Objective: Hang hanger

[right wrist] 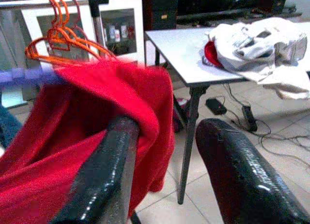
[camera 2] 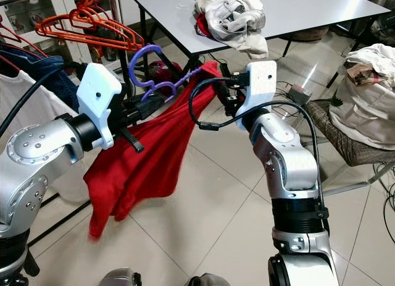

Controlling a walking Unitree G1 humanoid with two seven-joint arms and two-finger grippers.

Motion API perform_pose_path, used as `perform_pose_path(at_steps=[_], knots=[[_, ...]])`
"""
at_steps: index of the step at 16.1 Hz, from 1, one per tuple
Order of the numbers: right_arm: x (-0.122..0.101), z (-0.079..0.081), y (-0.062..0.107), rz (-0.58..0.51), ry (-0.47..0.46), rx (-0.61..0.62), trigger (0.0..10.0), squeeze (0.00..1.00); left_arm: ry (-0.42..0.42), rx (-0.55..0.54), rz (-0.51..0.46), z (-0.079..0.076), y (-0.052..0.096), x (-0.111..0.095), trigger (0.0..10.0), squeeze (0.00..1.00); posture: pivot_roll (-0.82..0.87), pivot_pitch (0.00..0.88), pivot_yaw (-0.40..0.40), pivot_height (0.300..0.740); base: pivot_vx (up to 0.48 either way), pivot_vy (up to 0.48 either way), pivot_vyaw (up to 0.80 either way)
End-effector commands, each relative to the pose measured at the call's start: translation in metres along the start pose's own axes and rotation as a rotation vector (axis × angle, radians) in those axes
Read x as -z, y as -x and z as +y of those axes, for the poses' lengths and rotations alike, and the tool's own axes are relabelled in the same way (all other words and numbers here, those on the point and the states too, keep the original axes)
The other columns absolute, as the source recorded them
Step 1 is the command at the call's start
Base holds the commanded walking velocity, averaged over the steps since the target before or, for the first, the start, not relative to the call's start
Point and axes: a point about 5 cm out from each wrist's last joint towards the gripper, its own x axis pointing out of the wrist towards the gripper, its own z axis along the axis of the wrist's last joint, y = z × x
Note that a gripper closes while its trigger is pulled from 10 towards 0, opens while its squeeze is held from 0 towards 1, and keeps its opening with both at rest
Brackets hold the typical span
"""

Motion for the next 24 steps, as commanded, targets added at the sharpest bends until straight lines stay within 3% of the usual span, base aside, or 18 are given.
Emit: perform_pose_path(at_steps=[1,7,8,9,10,11,12,13,21,24], knots=[[-0.013,-0.013,0.001,-0.044,0.006,0.04,0.0,0.0,-0.029,0.035,-0.024,-0.004,0.002,-0.006,10.0,0.0,0.0,0.033,-0.082,0.74,0.0,0.0,0.0],[-0.021,-0.037,0.002,-0.047,0.043,0.09,0.0,0.0,-0.072,0.084,-0.016,0.001,0.013,-0.005,10.0,0.0,0.0,0.038,-0.086,0.74,0.0,0.0,0.0],[-0.022,-0.037,0.002,-0.049,0.039,0.085,0.0,0.0,-0.067,0.069,-0.011,0.003,0.013,-0.005,10.0,0.0,0.0,0.04,-0.088,0.74,0.0,0.0,0.0],[-0.028,-0.023,0.003,-0.108,0.024,-0.005,0.0,0.0,-0.058,0.026,-0.007,0.006,0.01,-0.005,10.0,0.0,0.0,0.04,-0.09,0.74,0.0,0.0,0.0],[-0.033,-0.007,0.006,-0.169,0.0,-0.084,5.4,0.74,-0.044,-0.006,-0.014,0.008,0.007,-0.006,10.0,0.0,0.0,0.042,-0.089,0.74,0.0,0.0,0.0],[-0.033,0.005,0.008,-0.189,-0.045,-0.156,10.0,1.0,-0.033,-0.019,-0.021,0.008,0.004,-0.006,10.0,0.0,0.0,0.043,-0.089,0.74,0.0,0.0,0.0],[-0.023,0.024,0.012,-0.151,-0.036,-0.27,10.0,1.0,-0.006,-0.045,-0.031,0.008,-0.001,-0.006,10.0,0.0,0.0,0.045,-0.086,0.74,0.0,0.0,0.0],[-0.016,0.03,0.015,-0.124,-0.039,-0.303,10.0,1.0,0.005,-0.067,-0.034,0.009,-0.004,-0.006,10.0,0.0,0.0,0.045,-0.086,0.74,0.0,0.0,0.0],[-0.012,0.026,0.003,-0.089,-0.122,-0.285,10.0,1.0,0.006,-0.003,-0.083,0.003,-0.015,-0.021,10.0,0.0,0.0,0.063,-0.088,0.74,0.0,0.0,0.0],[-0.012,0.022,-0.006,-0.049,-0.052,-0.25,10.0,1.0,0.006,0.027,-0.092,-0.004,-0.015,-0.024,10.0,0.0,0.0,0.067,-0.095,0.74,0.0,0.0,0.0]])
